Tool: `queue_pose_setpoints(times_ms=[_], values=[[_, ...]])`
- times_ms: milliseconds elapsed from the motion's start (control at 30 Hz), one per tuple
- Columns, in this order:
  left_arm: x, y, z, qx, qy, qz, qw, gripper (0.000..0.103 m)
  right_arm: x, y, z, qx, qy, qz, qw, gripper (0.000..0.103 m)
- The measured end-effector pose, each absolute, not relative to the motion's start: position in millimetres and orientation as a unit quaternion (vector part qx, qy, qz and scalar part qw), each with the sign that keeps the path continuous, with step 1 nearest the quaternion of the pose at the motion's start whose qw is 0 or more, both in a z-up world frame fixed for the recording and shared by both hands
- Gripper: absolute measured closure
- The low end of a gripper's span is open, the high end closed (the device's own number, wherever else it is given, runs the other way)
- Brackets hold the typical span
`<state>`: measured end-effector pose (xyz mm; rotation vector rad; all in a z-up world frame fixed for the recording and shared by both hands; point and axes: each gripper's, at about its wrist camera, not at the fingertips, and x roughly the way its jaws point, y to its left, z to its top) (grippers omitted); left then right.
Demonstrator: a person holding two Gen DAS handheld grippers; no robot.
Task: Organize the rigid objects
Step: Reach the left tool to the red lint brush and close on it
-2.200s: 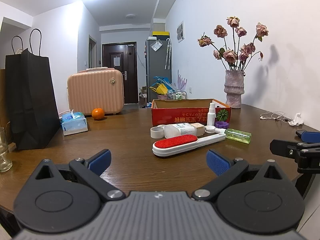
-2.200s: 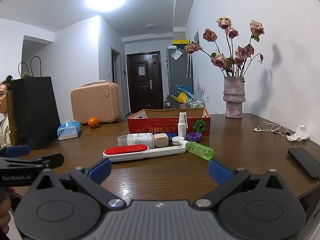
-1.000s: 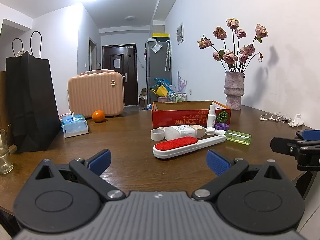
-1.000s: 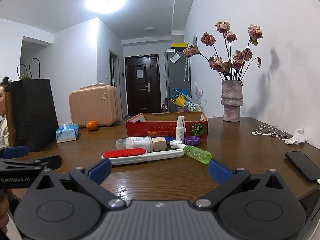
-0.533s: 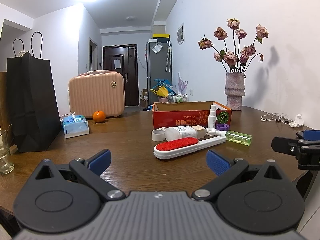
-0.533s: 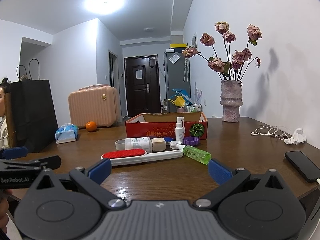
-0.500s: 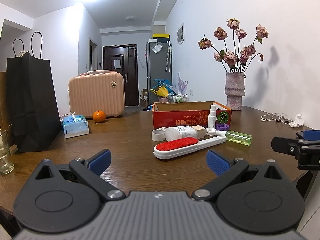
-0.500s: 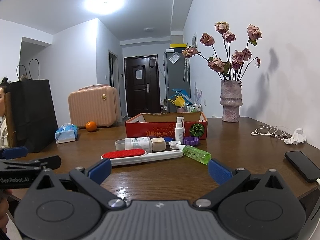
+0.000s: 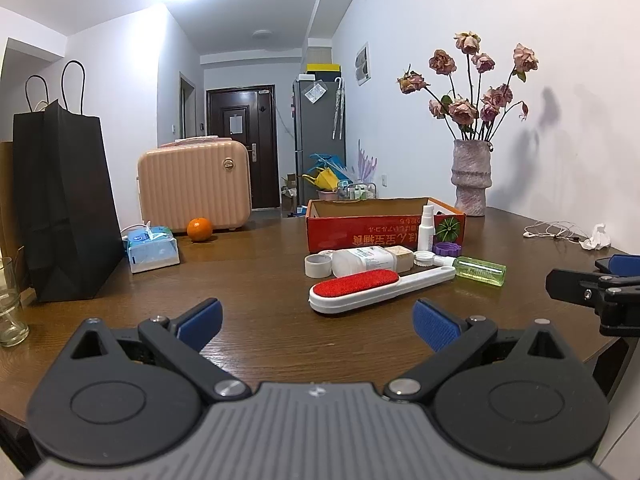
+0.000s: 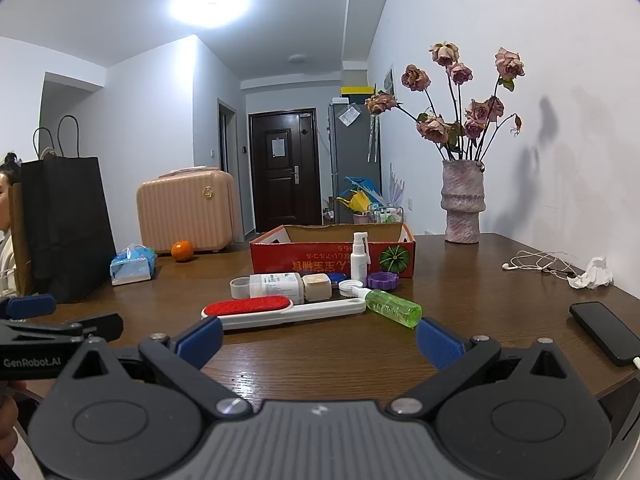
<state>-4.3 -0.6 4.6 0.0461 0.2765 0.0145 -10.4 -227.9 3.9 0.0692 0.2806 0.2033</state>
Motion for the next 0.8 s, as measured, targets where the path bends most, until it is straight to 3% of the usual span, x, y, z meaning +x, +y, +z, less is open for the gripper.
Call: queue_pose_setpoints(times_ms=[333, 433, 567, 800], values=[[27, 2, -6, 0.024, 0.159, 0.017, 0.987, 0.0, 23, -225, -12, 0.054, 0.169, 0.112, 0.978, 0.0], [50, 7, -9, 0.014, 0.165, 0.018, 0.986, 0.0, 51, -231, -18, 0.066, 0.191, 0.12, 0.972, 0.005], [85, 10, -16, 0.005, 0.187, 0.031, 0.982, 0.0, 96, -235, -28, 0.072, 0.232, 0.128, 0.961, 0.026], [147, 13, -23, -0.015, 0.223, 0.011, 0.975, 0.005, 185, -245, -42, 0.117, 0.278, 0.134, 0.944, 0.027]])
